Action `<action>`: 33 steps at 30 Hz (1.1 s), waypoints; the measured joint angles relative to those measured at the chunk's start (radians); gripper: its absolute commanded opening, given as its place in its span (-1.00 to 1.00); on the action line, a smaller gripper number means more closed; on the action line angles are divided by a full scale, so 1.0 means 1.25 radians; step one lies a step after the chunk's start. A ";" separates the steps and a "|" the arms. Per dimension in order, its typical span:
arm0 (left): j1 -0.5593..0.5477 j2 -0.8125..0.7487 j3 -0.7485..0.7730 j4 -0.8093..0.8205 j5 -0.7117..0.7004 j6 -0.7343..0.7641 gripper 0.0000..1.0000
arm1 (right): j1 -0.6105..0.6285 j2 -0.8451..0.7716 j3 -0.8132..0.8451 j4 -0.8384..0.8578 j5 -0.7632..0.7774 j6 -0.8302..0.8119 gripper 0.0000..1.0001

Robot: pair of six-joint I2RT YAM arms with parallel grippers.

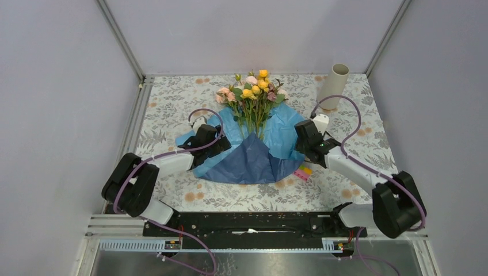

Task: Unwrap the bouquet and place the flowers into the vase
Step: Unfold the wrapping paper at the center of the board.

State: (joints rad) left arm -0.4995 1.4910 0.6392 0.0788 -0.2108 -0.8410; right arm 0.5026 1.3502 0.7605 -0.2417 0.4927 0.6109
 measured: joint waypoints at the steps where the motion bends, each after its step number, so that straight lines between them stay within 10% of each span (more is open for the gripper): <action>1: 0.000 -0.005 0.001 -0.010 0.001 0.005 0.98 | 0.000 -0.018 -0.006 -0.001 -0.005 -0.001 0.35; 7: 0.002 -0.109 0.000 -0.107 0.005 0.033 0.98 | -0.001 -0.200 -0.035 -0.053 -0.011 -0.023 0.82; 15: 0.002 -0.308 0.009 -0.220 0.001 0.056 0.98 | -0.002 -0.361 -0.034 -0.140 -0.038 -0.062 0.90; 33: 0.003 -0.432 0.116 -0.407 0.076 0.088 0.97 | -0.004 -0.356 -0.004 -0.145 -0.322 -0.110 0.35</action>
State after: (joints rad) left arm -0.4957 0.9508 0.7845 -0.4301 -0.1162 -0.7307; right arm 0.4980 0.9051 0.7555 -0.4225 0.0902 0.4736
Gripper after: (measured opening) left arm 0.986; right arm 0.688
